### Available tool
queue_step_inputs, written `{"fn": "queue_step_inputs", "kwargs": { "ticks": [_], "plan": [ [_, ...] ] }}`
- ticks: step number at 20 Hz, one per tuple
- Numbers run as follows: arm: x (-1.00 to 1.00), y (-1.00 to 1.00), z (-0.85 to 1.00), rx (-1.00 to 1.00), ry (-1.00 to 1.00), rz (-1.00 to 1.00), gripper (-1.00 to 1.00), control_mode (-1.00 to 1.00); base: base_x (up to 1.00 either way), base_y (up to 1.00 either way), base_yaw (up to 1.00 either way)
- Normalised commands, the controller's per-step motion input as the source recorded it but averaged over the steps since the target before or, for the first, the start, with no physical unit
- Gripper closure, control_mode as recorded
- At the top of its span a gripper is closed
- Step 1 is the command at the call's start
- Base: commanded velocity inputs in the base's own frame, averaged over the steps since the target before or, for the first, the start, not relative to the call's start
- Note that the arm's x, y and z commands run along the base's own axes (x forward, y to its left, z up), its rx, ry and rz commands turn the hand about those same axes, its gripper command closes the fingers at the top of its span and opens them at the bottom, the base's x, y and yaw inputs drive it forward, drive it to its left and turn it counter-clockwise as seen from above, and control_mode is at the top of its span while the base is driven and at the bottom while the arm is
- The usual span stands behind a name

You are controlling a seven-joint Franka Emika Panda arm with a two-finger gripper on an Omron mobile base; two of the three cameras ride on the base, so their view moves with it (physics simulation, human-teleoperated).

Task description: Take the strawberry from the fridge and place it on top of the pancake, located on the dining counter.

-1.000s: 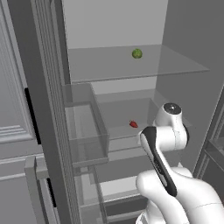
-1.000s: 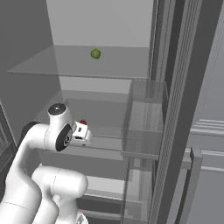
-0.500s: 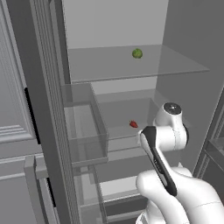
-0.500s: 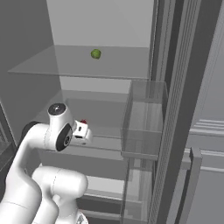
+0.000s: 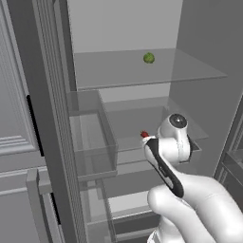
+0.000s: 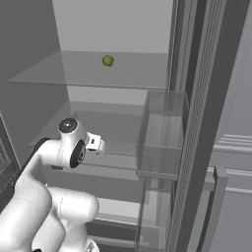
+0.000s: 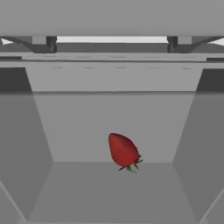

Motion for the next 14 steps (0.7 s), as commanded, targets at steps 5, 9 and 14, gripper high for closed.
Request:
{"fn": "queue_step_inputs", "kwargs": {
  "ticks": [5, 9, 14],
  "plan": [
    [0.8, 0.05, 0.01, -0.05, 0.06, 0.02, -1.0, -1.0, 0.0, 0.0, 0.0],
    [0.95, 0.0, 0.0, -0.01, 0.16, 0.02, -1.0, -1.0, 0.0, 0.0, 0.0],
    [0.73, 0.0, -0.02, 0.0, 0.12, 0.03, -1.0, -1.0, 0.0, 0.0, 0.0]
  ]
}}
